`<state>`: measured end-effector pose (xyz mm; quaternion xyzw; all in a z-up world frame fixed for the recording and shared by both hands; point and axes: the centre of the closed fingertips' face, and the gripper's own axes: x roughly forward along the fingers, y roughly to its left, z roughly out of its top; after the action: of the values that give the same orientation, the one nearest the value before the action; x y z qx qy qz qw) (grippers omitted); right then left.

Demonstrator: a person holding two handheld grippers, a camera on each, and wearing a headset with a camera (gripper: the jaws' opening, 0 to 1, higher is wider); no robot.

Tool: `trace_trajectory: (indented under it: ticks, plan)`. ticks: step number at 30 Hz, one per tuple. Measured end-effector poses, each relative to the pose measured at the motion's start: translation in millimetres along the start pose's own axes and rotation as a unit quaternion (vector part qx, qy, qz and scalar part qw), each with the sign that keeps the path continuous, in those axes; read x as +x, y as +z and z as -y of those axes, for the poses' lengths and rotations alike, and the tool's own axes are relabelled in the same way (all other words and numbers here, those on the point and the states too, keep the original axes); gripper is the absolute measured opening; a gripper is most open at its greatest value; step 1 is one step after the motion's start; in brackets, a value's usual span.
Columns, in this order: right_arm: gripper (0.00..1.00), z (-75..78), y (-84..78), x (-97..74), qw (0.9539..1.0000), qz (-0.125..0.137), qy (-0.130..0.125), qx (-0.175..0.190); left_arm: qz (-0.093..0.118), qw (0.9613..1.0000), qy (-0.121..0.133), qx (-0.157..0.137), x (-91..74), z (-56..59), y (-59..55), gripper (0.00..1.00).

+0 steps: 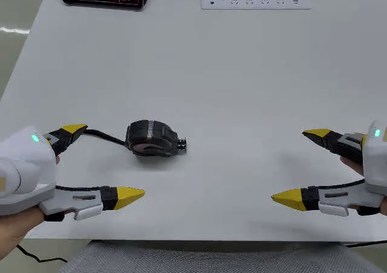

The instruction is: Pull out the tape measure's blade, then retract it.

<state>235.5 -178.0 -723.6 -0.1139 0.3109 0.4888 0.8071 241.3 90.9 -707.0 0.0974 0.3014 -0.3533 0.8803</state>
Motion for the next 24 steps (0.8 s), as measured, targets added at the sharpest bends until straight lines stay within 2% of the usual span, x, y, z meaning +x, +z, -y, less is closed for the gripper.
trace_trajectory:
  ticks: [24]
  plan:
    - [0.85, -2.3, -0.9, 1.3, 1.0000, -0.002, 0.004, 0.004, -0.010, 0.9999, -0.002, 0.003, 1.1, 2.1, -4.0, 0.99]
